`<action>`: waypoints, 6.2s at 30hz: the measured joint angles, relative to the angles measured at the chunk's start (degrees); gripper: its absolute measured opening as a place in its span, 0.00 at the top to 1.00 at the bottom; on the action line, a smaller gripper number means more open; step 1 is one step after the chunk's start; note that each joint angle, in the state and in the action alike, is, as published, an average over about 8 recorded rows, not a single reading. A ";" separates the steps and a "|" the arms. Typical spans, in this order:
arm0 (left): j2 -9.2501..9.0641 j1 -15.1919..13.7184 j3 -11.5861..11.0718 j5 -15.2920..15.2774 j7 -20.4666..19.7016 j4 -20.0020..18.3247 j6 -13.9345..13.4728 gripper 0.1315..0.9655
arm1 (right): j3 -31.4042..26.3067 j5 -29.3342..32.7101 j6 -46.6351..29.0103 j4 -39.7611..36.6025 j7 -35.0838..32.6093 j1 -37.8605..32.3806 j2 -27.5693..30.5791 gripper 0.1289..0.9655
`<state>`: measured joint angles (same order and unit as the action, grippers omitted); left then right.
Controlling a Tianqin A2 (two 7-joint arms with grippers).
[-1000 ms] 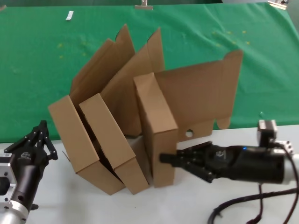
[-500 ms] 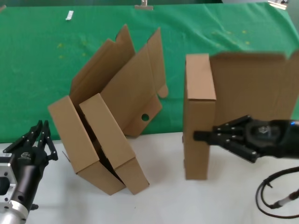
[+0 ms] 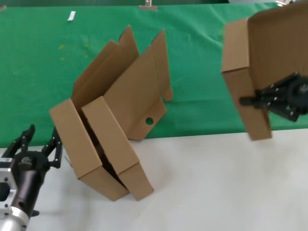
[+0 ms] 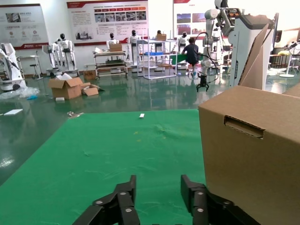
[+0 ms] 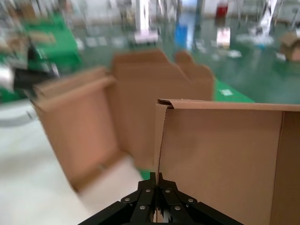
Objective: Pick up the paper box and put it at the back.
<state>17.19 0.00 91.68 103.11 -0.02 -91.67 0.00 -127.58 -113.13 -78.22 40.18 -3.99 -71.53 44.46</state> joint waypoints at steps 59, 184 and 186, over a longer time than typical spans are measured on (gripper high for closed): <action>0.00 0.00 0.00 0.00 0.00 0.00 0.00 0.00 | -7.39 46.50 28.07 -40.01 -6.70 -17.29 -30.58 0.96; 0.00 0.00 0.00 0.01 0.02 0.00 0.00 0.00 | 29.16 4.66 51.98 34.53 4.09 51.50 -21.30 0.00; 0.00 0.00 0.00 0.01 0.02 0.00 0.00 0.00 | 29.62 5.03 53.82 35.70 4.08 52.88 -21.72 0.00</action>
<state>17.19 0.00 91.67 103.12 0.00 -91.67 0.00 -97.96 -108.10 -24.40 75.89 0.09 -18.65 22.75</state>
